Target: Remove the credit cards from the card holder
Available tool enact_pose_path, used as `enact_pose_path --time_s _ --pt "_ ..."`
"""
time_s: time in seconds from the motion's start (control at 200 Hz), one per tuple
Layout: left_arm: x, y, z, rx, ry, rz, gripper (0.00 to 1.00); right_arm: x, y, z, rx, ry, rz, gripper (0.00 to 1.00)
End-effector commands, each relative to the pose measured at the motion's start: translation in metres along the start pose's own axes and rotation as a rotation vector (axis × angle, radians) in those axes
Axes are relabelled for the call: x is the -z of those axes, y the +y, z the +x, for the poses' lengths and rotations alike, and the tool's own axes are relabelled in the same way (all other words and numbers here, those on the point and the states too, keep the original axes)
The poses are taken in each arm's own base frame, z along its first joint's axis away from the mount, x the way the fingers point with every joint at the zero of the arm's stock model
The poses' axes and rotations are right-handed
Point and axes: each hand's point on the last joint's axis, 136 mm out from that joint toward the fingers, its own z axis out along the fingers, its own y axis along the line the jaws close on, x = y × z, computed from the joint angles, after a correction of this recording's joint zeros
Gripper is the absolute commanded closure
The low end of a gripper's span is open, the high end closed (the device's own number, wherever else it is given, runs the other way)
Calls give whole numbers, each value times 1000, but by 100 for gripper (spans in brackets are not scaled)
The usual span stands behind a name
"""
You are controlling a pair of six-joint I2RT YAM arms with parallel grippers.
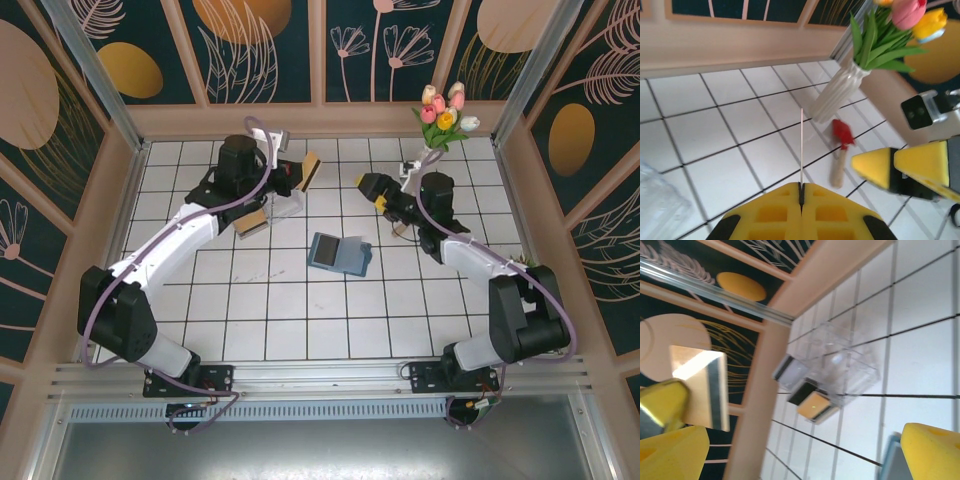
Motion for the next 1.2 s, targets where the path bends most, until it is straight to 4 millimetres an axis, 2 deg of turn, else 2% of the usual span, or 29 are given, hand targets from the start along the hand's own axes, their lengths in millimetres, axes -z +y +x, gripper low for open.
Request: enact_pose_path --time_s 0.0,0.19,0.28,0.495,0.666,0.881,1.196 --pt "16 13 7 -206 84 -56 100 12 -19 10 59 37 64 1" --pt "30 25 37 -431 220 -42 100 20 -34 11 63 50 103 1" --pt "37 43 45 -465 239 -81 100 22 -38 9 54 47 106 1" --pt "45 83 87 -578 320 -140 100 22 -39 10 20 69 76 1" --pt "43 102 115 -580 347 -96 100 24 -39 9 19 65 76 1" --pt "38 128 125 -582 330 -110 100 25 -38 9 15 70 76 1" --pt "34 159 154 -613 436 -87 100 28 -38 10 22 67 89 1"
